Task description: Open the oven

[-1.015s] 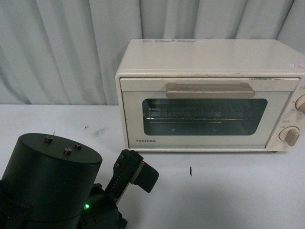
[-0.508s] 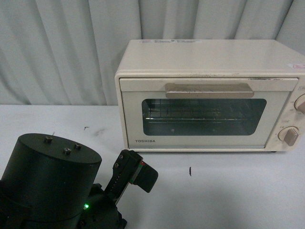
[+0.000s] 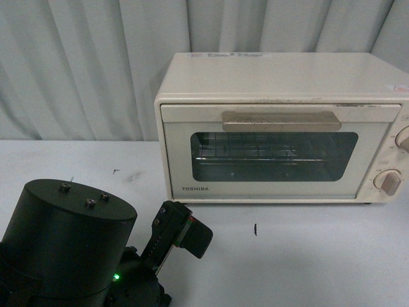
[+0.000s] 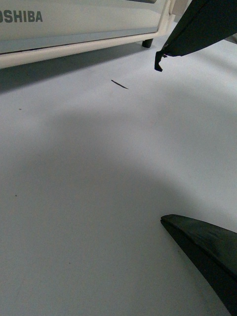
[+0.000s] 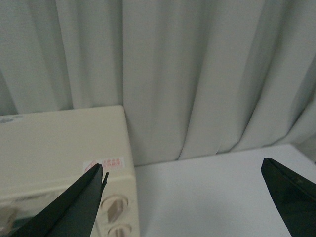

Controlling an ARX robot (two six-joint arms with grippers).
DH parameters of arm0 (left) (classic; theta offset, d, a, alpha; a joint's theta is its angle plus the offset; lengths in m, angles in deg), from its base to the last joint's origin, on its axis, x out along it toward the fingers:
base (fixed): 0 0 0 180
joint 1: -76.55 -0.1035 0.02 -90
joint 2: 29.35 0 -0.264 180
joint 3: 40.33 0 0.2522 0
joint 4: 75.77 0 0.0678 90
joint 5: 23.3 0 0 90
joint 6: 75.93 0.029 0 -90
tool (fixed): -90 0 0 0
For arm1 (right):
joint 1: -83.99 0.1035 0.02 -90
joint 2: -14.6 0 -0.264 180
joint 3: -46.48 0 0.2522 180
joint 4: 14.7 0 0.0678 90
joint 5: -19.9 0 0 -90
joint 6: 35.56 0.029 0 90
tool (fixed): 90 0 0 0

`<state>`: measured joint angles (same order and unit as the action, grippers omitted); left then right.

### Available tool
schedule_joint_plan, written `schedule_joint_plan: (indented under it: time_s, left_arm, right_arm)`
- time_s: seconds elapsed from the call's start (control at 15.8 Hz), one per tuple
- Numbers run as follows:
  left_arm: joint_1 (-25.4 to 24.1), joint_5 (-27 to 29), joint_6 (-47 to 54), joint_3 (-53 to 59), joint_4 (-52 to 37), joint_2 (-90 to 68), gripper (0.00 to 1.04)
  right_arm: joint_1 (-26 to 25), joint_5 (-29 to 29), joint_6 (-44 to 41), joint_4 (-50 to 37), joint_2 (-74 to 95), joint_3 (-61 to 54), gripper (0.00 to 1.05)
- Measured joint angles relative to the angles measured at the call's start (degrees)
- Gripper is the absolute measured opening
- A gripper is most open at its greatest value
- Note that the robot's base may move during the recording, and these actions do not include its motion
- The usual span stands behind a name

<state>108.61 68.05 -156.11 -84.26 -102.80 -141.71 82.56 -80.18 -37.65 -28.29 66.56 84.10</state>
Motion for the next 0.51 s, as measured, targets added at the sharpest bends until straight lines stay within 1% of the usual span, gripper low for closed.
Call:
schedule_joint_plan:
  time_s: [0.06,0.13,0.19,0.25,0.32,0.44,0.51]
  left_arm:
    - [-0.02,-0.04,-0.11,0.00,0.00,0.00,0.98]
    - [-0.02,-0.02,-0.24,0.00,-0.02,0.00,0.98]
    - [0.00,-0.09,-0.44,0.00,-0.04,0.00,0.98]
    - [0.00,-0.09,-0.44,0.00,-0.04,0.00,0.98]
    - [0.00,-0.13,-0.44,0.00,-0.07,0.00,0.98]
    - [-0.02,-0.13,-0.44,0.00,-0.07,0.00,0.98]
    - [0.00,-0.09,-0.44,0.00,-0.07,0.00,0.98]
  right_arm:
    - [1.07,-0.24,-2.91,-3.43,5.11,2.75,0.98]
    - [3.80,0.46,-9.27,-6.60,15.41,10.34,0.98]
    - [8.59,2.91,-25.00,-5.84,30.64,22.29,0.98]
    - [9.84,3.72,-30.27,-5.35,34.32,24.90,0.91]
    - [10.67,4.20,-35.23,-5.29,36.57,26.40,0.80]
    - [11.63,5.66,-42.01,-5.29,37.66,27.36,0.62]
    - [12.26,6.62,-46.25,-5.81,37.68,27.36,0.51]
